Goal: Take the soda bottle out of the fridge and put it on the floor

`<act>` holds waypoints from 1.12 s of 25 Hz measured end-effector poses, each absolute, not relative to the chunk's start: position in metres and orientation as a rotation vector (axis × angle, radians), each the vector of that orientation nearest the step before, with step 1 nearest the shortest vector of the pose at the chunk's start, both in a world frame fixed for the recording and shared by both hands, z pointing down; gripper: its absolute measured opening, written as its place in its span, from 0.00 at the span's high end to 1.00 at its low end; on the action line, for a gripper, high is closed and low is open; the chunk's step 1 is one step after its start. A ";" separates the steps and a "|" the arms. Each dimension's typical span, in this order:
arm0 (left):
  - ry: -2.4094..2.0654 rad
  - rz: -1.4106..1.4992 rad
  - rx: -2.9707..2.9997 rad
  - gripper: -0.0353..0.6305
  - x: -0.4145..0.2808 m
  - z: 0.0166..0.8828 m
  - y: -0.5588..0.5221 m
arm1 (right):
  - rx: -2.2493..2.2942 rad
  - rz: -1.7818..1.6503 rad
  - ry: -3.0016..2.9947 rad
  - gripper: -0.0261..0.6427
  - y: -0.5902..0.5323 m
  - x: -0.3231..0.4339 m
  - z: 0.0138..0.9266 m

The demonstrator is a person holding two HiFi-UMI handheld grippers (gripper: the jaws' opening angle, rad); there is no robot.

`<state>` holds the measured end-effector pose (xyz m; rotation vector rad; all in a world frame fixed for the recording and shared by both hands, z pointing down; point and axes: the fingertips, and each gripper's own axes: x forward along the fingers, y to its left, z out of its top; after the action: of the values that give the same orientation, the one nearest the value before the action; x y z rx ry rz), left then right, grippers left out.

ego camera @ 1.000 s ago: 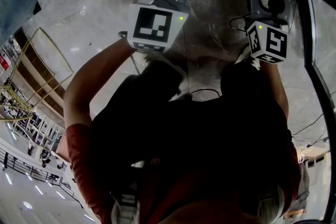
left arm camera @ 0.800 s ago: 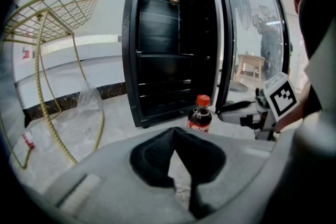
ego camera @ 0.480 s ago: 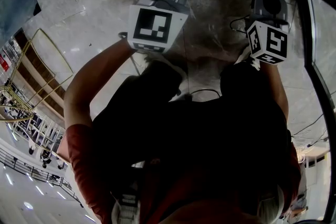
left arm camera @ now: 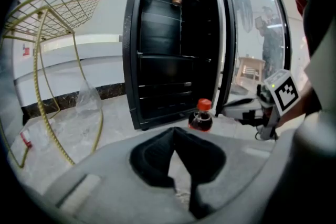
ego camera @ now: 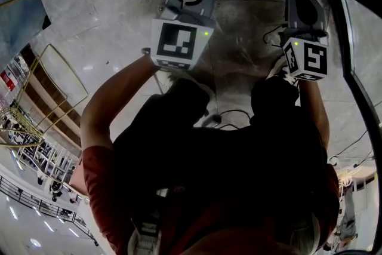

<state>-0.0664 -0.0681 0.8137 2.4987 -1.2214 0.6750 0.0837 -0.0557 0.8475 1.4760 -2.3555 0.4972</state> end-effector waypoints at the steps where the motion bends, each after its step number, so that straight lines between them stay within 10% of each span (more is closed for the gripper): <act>1: -1.201 0.701 2.500 0.95 -0.066 0.813 -0.066 | 1.473 0.475 -2.339 0.96 -0.057 0.088 0.842; 28: -1.481 0.696 2.386 0.95 -0.086 0.392 -0.039 | 1.571 0.586 -2.141 0.96 -0.018 0.098 0.397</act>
<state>-0.0857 -0.0387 0.3917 2.3855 -1.4813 0.6957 0.0980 -0.0182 0.3974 1.5705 -2.1408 0.5857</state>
